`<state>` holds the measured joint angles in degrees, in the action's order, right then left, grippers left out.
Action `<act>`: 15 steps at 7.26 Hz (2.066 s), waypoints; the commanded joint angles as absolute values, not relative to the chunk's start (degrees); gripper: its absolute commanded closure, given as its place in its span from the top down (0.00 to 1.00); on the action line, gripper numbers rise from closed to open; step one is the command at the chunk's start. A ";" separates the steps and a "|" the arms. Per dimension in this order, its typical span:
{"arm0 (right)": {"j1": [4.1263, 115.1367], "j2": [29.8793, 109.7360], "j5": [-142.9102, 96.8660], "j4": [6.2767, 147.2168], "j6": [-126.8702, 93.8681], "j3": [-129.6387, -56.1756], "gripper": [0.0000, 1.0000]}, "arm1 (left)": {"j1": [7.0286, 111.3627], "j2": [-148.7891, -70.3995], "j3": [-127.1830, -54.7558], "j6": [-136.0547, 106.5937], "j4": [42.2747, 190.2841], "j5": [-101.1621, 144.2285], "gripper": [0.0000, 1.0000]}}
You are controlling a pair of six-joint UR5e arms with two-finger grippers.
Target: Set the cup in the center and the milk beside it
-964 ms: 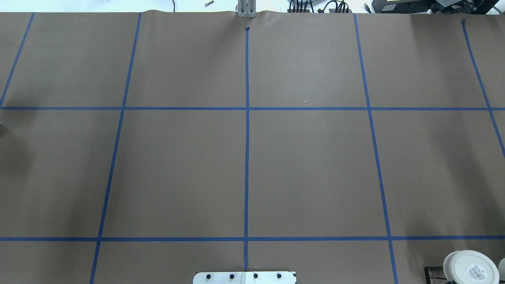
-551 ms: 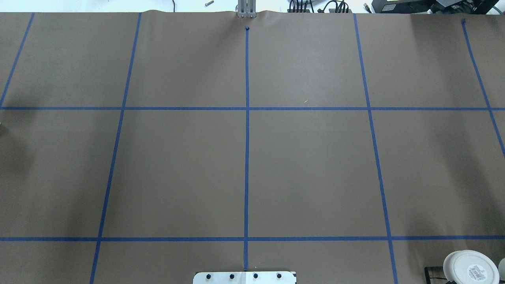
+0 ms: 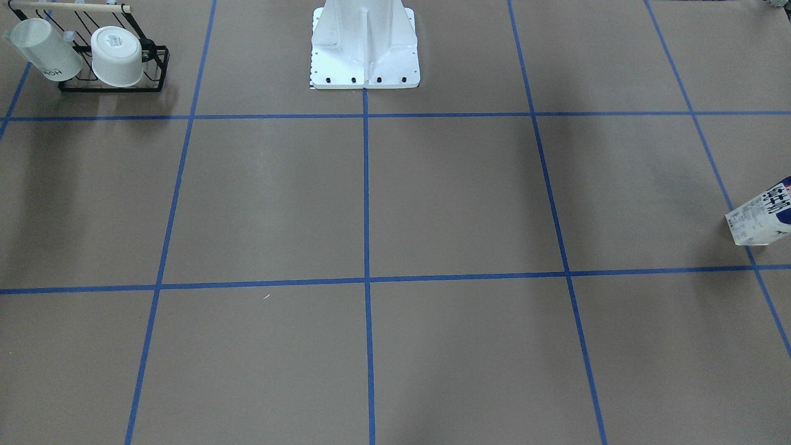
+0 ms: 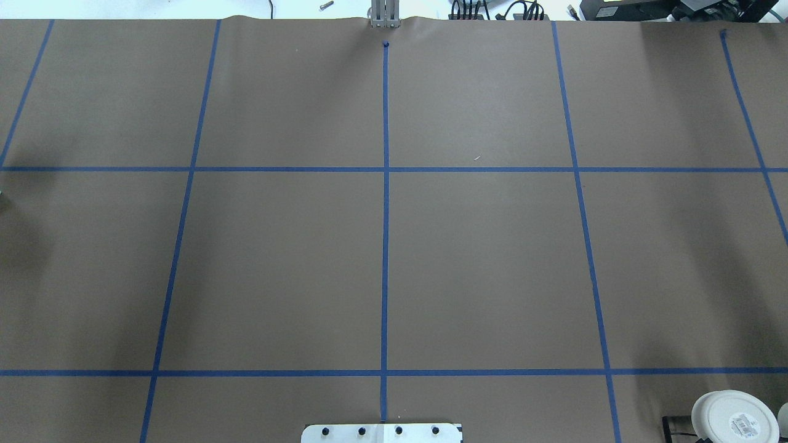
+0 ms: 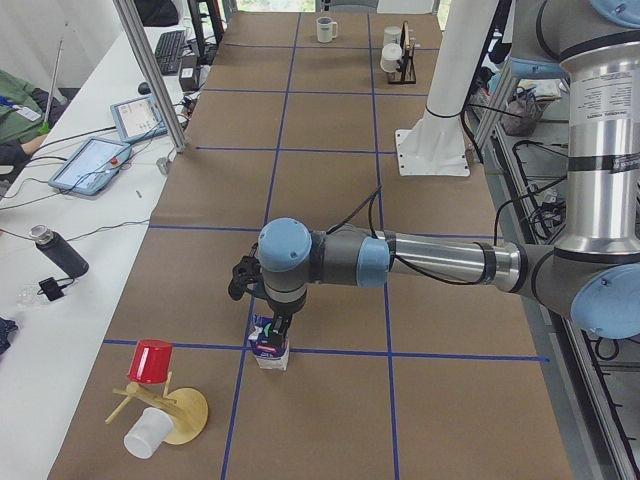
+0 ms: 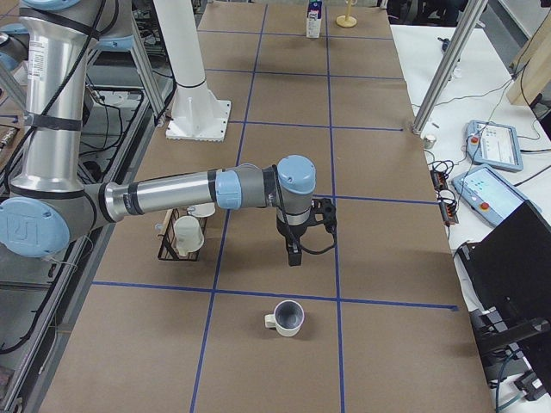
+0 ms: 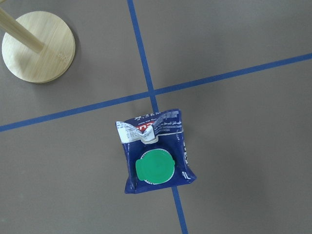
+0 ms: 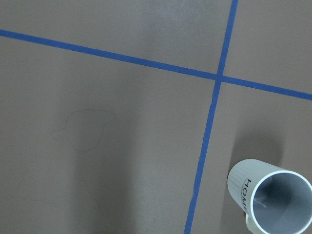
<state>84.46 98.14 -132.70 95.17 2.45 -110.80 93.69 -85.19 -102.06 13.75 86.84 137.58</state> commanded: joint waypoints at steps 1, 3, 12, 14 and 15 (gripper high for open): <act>84.46 94.59 -132.98 95.10 2.02 -111.27 1.00 | 93.69 -85.61 -103.52 13.54 88.84 137.64 0.98; 84.46 92.55 -132.54 95.27 1.85 -110.31 1.00 | 93.60 -86.30 -102.05 13.36 99.78 137.64 0.98; 82.71 101.68 -127.35 76.51 0.10 -95.57 0.96 | 93.60 -87.89 -100.11 8.26 103.01 138.16 0.98; 79.82 102.30 -127.01 69.73 -5.53 -92.57 0.90 | 93.52 -87.89 -100.20 8.35 103.01 138.16 0.98; 79.28 102.22 -126.91 64.82 -5.62 -89.07 0.83 | 93.60 -87.89 -100.28 8.35 103.01 138.16 0.98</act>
<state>80.34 102.13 -127.09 70.20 -4.74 -92.68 93.58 -87.90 -100.20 8.32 103.01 138.16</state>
